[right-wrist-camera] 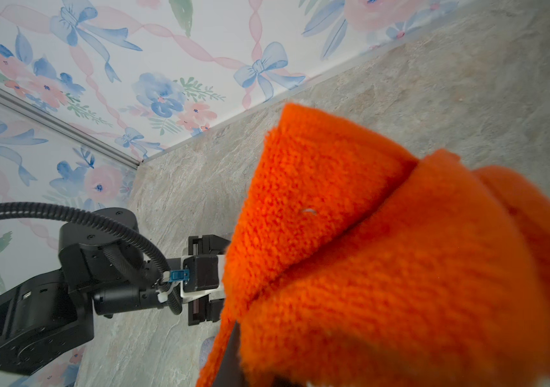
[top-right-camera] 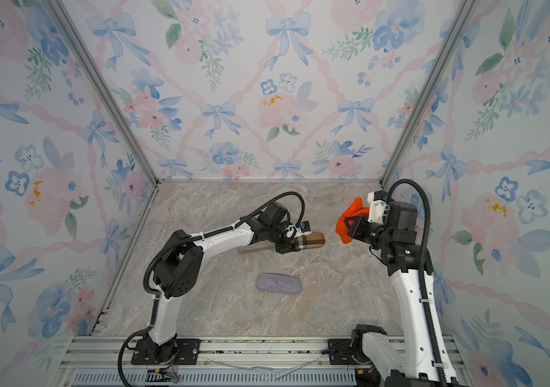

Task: Wipe the eyeglass case
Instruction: Place the eyeglass case at the center of the board.

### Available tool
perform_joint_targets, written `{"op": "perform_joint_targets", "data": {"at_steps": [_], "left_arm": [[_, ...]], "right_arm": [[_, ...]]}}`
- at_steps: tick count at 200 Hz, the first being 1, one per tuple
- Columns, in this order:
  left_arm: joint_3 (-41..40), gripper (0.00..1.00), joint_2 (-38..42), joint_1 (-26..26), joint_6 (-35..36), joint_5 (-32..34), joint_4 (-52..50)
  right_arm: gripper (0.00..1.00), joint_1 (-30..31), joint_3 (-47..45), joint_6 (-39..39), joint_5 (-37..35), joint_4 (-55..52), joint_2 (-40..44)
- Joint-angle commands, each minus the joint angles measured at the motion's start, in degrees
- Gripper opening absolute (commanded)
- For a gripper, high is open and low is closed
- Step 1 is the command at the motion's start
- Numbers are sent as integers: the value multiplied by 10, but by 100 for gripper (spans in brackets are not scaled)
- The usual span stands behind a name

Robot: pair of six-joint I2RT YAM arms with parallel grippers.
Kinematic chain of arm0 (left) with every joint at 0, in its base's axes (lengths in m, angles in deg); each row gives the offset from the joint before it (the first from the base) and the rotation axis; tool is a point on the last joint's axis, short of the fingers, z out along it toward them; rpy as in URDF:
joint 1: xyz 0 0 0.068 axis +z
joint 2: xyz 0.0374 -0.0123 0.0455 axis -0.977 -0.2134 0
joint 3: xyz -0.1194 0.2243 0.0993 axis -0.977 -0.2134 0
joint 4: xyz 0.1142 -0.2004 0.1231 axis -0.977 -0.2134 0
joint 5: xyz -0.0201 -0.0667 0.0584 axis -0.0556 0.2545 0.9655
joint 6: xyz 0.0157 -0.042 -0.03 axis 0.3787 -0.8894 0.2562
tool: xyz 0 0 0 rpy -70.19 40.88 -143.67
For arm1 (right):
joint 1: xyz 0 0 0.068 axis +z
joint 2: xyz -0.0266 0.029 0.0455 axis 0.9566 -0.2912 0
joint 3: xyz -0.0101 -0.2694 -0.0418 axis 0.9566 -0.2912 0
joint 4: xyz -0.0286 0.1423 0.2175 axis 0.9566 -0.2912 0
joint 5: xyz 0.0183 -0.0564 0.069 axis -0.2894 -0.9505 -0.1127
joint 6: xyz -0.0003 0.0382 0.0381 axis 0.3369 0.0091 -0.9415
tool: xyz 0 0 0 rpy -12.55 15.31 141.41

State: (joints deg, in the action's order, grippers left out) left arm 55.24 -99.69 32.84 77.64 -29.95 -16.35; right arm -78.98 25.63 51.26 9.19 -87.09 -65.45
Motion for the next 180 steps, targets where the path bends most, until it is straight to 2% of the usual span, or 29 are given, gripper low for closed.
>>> {"op": "perform_joint_targets", "data": {"at_steps": [1, 53, 78, 110, 118, 128, 149, 154, 162, 180], "left_arm": [[43, 2, -34, -14, 55, -17, 3], [87, 3, -104, -24, 61, -32, 3], [95, 13, -120, -26, 55, -34, 2], [94, 36, -123, -31, 47, -35, 2], [92, 45, -121, -32, 47, -35, 2], [89, 61, -120, -35, 46, -31, 2], [89, 64, -111, -37, 44, -29, -3], [89, 80, -109, -37, 40, -30, -2], [90, 96, -106, -37, 36, -32, -3], [93, 98, -97, -39, 34, -31, -3]], "right_arm": [[0, -3, -21, 11, 6, -3, 1], [0, -3, -31, 17, 7, 2, -3], [0, -3, -33, 17, 11, 10, -9], [0, -3, -48, 4, 19, 36, -14], [0, -3, -50, 2, 22, 40, -16], [0, -3, -49, 3, 26, 42, -19], [0, -3, -43, 4, 32, 40, -20], [0, -3, -42, 6, 33, 40, -21], [0, -3, -41, 6, 35, 40, -20], [0, -3, -38, 5, 40, 40, -19]]}}
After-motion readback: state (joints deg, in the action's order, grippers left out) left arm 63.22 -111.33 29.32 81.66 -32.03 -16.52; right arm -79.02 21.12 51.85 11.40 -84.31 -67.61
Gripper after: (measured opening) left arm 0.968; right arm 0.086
